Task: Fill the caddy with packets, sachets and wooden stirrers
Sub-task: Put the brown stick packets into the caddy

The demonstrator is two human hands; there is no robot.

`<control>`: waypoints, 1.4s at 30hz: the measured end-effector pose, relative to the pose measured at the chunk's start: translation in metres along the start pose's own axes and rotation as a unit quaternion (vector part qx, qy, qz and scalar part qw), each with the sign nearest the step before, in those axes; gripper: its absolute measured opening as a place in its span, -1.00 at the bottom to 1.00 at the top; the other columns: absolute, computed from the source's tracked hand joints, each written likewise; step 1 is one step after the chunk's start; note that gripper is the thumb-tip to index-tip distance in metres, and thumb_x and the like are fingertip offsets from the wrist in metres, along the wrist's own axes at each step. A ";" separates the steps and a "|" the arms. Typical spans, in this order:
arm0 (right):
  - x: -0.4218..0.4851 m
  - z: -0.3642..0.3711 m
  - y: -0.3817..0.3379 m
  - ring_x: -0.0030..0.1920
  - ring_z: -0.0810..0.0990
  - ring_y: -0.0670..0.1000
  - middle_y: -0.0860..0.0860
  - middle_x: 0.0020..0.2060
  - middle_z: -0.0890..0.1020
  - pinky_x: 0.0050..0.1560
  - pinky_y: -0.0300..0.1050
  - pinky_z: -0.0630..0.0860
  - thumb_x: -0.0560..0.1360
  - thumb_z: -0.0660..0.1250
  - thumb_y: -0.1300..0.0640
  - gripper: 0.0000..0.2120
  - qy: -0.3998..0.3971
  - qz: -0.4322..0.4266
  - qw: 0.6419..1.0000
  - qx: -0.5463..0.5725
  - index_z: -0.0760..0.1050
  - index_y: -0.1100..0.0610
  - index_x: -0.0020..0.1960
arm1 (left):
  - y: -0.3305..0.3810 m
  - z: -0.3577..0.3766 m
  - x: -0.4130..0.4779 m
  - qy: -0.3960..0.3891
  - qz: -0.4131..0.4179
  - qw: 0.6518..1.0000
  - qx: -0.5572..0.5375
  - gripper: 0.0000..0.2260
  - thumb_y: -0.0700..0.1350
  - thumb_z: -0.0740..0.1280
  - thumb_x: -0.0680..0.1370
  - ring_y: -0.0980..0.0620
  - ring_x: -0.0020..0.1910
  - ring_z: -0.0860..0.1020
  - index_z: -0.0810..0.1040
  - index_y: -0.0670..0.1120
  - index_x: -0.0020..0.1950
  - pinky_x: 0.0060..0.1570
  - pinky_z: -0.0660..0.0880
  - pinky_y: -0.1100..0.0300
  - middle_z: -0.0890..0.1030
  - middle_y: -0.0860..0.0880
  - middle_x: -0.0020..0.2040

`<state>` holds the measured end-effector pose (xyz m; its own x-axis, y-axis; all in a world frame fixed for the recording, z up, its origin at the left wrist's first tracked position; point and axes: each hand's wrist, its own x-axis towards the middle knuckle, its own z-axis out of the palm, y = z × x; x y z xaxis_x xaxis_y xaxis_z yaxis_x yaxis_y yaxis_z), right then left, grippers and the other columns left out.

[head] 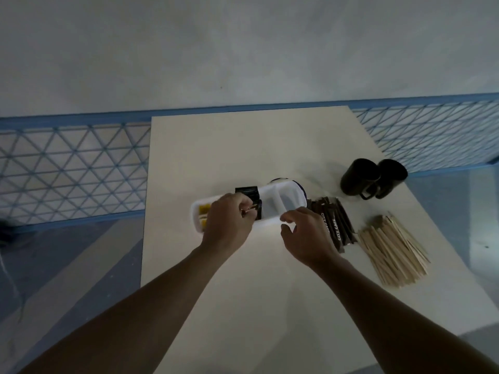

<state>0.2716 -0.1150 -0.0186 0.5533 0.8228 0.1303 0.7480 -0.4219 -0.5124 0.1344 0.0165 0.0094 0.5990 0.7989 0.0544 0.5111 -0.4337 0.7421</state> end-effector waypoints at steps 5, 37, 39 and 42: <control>-0.029 -0.009 0.017 -0.13 0.60 -0.11 -0.03 -0.05 0.68 -0.10 -0.26 0.52 0.48 0.37 0.18 -0.81 -0.019 0.068 0.997 -0.013 0.67 0.09 0.06 | 0.016 0.017 -0.016 -0.069 0.012 0.997 -0.015 -0.95 -0.14 0.40 0.50 0.13 -0.25 0.57 0.65 -0.09 -0.09 -0.23 0.46 0.32 0.65 0.06 -0.22; 0.045 -0.052 0.167 -0.19 0.62 0.07 0.11 -0.04 0.56 -0.28 -0.02 0.67 0.47 0.33 0.12 -0.71 -0.149 0.224 0.963 0.003 0.46 0.20 0.16 | 0.083 0.208 0.006 -0.005 -0.247 0.969 0.024 -0.78 -0.12 0.28 0.59 -0.06 0.06 0.50 0.57 -0.16 0.18 0.05 0.43 0.10 0.56 -0.12 0.08; 0.048 -0.052 0.169 -0.20 0.61 0.06 0.12 -0.03 0.56 -0.36 -0.10 0.61 0.49 0.36 0.12 -0.72 -0.164 0.229 0.960 -0.003 0.46 0.20 0.15 | 0.083 0.211 0.006 0.007 -0.247 0.968 0.035 -0.76 -0.08 0.32 0.57 -0.05 0.08 0.51 0.56 -0.14 0.19 0.04 0.42 0.11 0.56 -0.09 0.08; 0.051 -0.051 0.171 -0.17 0.58 0.04 0.11 -0.02 0.55 -0.39 -0.19 0.44 0.49 0.38 0.10 -0.73 -0.184 0.231 0.955 -0.021 0.47 0.20 0.13 | 0.081 0.211 0.007 0.005 -0.243 0.969 0.042 -0.76 -0.07 0.37 0.54 -0.03 0.05 0.52 0.56 -0.13 0.17 -0.03 0.39 0.18 0.56 -0.06 0.05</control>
<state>0.4466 -0.1645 -0.0562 0.6678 0.6199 -0.4121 0.4738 -0.7809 -0.4070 0.3104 -0.1011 -0.0708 0.2691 0.9214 -0.2802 0.7796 -0.0375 0.6252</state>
